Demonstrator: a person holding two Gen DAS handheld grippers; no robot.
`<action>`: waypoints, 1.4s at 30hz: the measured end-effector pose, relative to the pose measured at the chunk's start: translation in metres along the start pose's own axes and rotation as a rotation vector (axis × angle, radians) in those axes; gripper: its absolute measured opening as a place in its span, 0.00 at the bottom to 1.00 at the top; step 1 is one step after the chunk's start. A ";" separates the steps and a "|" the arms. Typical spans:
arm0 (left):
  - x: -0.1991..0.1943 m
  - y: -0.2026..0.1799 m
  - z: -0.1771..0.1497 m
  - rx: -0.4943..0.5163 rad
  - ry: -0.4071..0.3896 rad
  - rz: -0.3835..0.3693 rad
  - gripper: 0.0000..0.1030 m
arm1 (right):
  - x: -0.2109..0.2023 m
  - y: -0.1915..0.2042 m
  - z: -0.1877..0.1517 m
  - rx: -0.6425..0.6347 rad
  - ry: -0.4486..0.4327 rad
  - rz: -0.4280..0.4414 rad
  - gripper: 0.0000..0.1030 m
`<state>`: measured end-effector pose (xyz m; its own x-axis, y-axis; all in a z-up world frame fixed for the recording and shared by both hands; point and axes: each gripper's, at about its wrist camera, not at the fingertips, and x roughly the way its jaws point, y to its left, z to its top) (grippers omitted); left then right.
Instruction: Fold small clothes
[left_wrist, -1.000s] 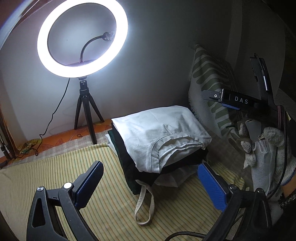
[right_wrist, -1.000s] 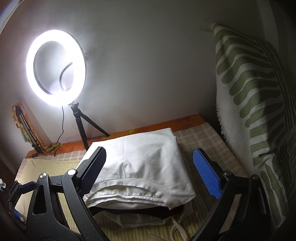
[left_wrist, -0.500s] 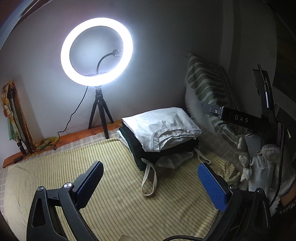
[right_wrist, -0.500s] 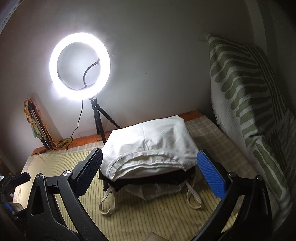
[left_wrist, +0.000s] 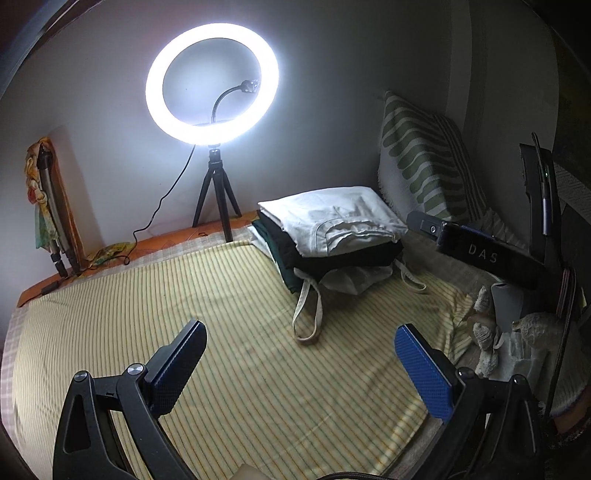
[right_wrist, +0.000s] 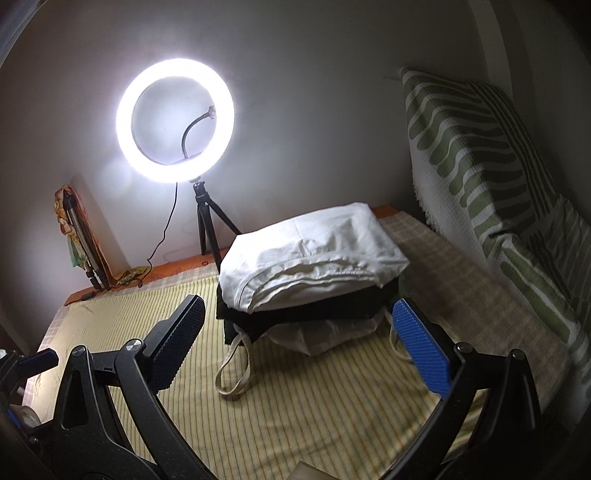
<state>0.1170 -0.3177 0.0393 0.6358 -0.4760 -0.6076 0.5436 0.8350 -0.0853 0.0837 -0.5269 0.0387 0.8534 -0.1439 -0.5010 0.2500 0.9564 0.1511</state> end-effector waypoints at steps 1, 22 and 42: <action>0.000 0.000 -0.003 -0.001 0.002 0.003 1.00 | 0.001 0.001 -0.005 -0.005 0.003 -0.003 1.00; 0.013 -0.004 -0.030 -0.031 0.028 0.004 1.00 | 0.011 -0.009 -0.027 0.044 0.031 0.002 1.00; 0.019 -0.004 -0.032 -0.026 0.019 0.005 1.00 | 0.017 -0.006 -0.034 0.062 0.060 0.033 1.00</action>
<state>0.1093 -0.3215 0.0033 0.6277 -0.4666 -0.6231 0.5259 0.8444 -0.1024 0.0816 -0.5265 0.0006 0.8330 -0.0956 -0.5450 0.2517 0.9426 0.2194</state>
